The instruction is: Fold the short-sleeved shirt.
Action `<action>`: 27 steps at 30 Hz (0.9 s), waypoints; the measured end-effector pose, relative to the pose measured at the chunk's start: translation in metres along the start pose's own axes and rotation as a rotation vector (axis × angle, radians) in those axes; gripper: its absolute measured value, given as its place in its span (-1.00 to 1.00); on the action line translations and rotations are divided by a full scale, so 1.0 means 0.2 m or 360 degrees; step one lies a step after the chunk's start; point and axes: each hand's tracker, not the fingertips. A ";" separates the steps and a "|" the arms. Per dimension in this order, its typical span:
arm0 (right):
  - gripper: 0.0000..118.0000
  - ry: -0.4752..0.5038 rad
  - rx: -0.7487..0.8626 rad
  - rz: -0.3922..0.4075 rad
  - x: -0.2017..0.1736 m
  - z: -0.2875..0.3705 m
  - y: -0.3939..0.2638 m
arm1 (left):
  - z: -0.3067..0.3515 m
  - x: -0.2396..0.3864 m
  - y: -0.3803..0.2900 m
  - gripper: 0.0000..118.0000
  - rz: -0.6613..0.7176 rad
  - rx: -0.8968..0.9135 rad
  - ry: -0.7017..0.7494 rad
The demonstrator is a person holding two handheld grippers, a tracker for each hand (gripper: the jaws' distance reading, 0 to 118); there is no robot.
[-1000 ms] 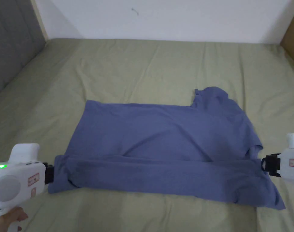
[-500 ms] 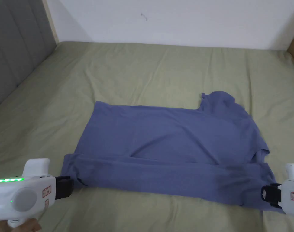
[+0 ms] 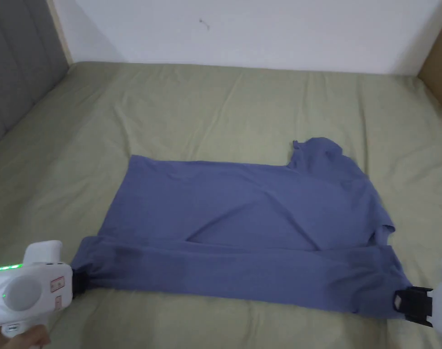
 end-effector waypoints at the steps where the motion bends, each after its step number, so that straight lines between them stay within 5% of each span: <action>1: -0.20 -0.0001 0.0008 -0.0001 0.01 0.00 0.00 | 0.02 0.01 0.00 -0.94 -0.0013 0.0005 0.0000; 2: 0.11 0.0000 0.0014 -0.0005 0.02 0.00 0.00 | 0.04 0.02 -0.01 -0.94 -0.0026 0.0009 -0.0004; 8: 0.09 0.0054 -0.0033 -0.0020 0.10 -0.18 0.04 | 0.09 0.03 -0.01 -0.94 -0.0108 0.0023 0.0003; 9: 0.01 0.0054 -0.0117 -0.0018 0.10 -0.25 0.03 | 0.09 0.04 -0.01 -0.94 -0.0112 0.0020 0.0002; 11: -0.53 0.0032 -0.0155 -0.0022 0.08 -0.33 0.02 | 0.09 0.04 -0.01 -0.94 -0.0119 0.0016 0.0004; 13: -0.86 0.0060 -0.0110 -0.0062 0.05 -0.28 0.01 | 0.11 0.05 0.00 -0.94 -0.0131 0.0019 0.0010; 14: -0.86 0.0144 -0.0055 -0.0074 0.04 -0.25 0.02 | 0.12 0.04 0.00 -0.94 -0.0139 0.0022 0.0011; 17: -0.86 0.0005 0.0004 0.0176 -0.01 -0.16 0.03 | 0.15 0.05 0.01 -0.94 -0.0156 0.0039 0.0020; 23: -0.86 0.0093 0.0043 0.0088 0.06 0.01 0.06 | 0.30 0.01 0.01 -0.94 -0.0096 0.0114 -0.0035; 27: -0.86 0.0072 0.0030 0.0168 0.09 0.07 0.04 | 0.36 0.03 -0.08 -0.94 -0.0195 0.0099 0.0013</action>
